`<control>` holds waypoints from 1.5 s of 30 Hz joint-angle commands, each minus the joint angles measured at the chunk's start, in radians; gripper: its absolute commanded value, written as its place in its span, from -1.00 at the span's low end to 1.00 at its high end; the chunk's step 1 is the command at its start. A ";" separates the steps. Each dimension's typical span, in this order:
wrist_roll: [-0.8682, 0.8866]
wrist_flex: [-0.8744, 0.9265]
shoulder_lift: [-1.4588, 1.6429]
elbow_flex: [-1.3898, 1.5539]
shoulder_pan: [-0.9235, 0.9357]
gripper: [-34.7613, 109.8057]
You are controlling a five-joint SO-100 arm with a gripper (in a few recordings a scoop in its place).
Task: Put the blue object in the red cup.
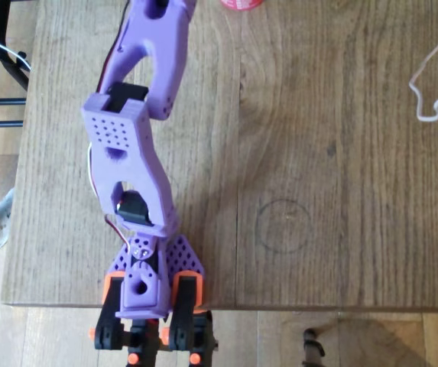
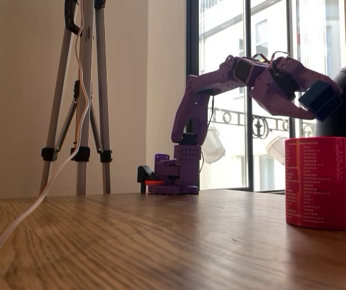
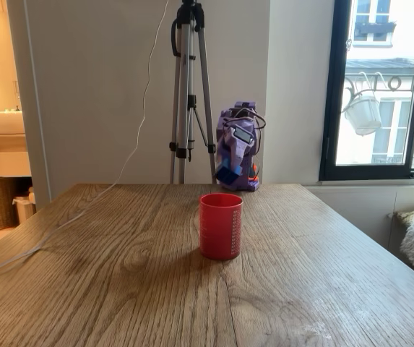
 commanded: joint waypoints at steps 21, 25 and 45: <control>-0.084 0.041 0.112 -0.014 0.012 -0.35; -0.038 0.041 0.150 -0.021 0.012 -0.52; 0.445 0.699 1.414 0.511 -0.037 -0.52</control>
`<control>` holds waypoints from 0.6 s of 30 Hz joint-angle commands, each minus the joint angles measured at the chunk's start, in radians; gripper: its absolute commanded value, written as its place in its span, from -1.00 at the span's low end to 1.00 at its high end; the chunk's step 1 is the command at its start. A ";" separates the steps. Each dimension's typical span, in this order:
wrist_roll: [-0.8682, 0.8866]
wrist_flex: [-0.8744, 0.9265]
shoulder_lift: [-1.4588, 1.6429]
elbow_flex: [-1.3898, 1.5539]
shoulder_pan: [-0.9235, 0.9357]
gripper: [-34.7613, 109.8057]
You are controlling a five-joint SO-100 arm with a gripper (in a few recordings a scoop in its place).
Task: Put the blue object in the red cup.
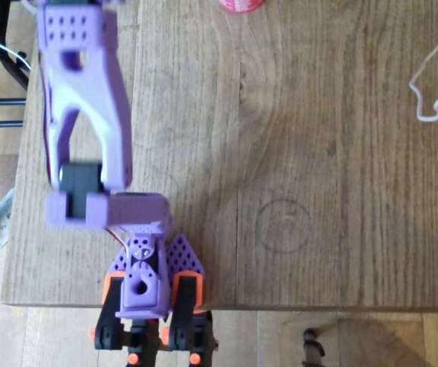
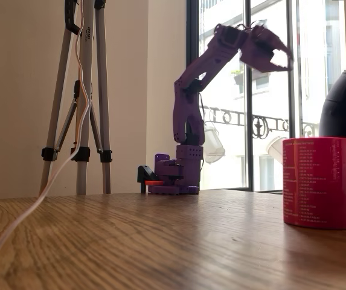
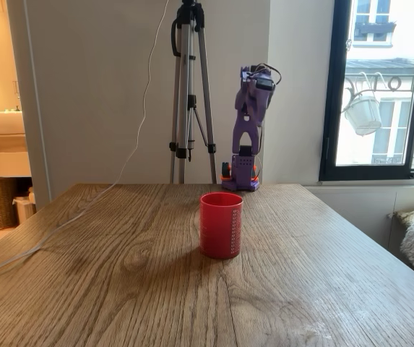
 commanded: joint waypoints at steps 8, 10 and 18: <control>0.031 -0.133 1.017 1.037 0.156 -0.52; 0.023 -0.216 1.028 1.177 0.132 -0.52; 0.086 -0.044 1.233 1.442 -0.118 -0.52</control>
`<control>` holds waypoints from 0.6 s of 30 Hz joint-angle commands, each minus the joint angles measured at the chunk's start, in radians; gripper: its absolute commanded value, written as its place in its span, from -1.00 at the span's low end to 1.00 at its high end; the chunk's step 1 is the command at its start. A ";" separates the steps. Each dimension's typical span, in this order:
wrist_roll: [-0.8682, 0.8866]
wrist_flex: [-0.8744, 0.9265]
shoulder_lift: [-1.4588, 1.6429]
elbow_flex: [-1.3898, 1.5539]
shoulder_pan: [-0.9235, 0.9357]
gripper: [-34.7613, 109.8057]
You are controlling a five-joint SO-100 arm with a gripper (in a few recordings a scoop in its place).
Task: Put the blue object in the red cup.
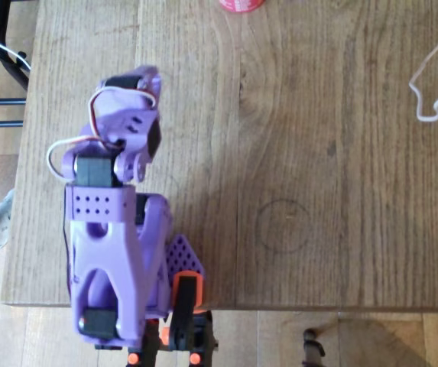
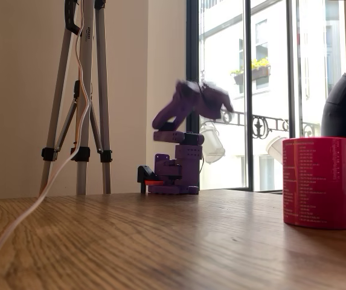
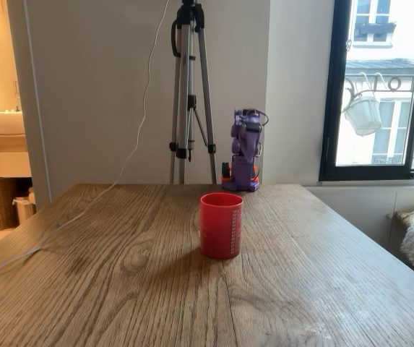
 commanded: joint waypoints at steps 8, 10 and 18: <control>0.035 0.198 0.153 0.218 -0.110 -0.52; 0.014 0.192 0.153 0.268 -0.107 -0.52; 0.008 0.192 0.153 0.267 -0.106 -0.50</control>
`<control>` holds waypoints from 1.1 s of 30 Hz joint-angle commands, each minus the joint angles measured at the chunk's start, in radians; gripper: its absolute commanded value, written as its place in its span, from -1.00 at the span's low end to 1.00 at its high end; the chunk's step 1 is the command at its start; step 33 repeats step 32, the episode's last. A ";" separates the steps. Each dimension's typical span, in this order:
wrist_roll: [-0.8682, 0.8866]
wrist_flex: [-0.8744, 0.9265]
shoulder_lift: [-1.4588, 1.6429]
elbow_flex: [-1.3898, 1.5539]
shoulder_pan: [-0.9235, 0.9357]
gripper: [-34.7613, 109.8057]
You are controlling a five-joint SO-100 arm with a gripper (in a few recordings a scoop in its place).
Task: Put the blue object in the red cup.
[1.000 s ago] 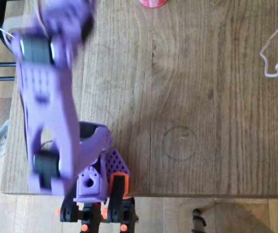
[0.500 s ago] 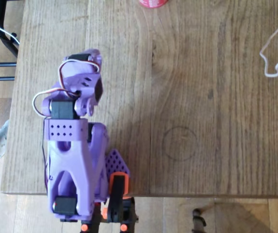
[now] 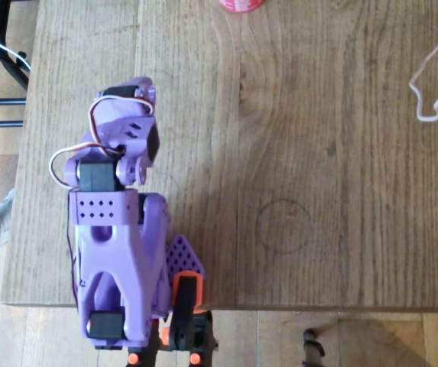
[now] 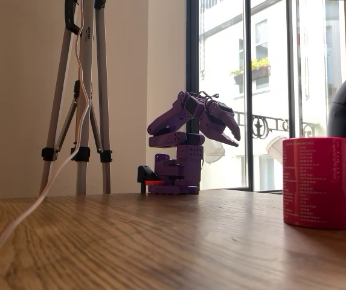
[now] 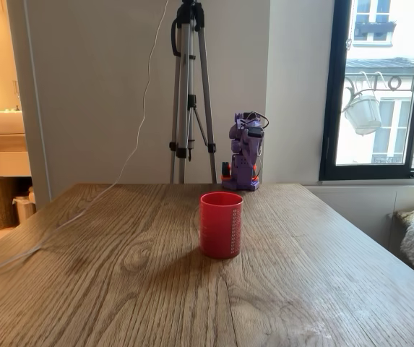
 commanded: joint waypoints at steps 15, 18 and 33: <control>0.005 0.192 0.120 0.239 -0.077 -0.51; 0.005 0.192 0.120 0.239 -0.077 -0.51; 0.005 0.192 0.120 0.239 -0.077 -0.51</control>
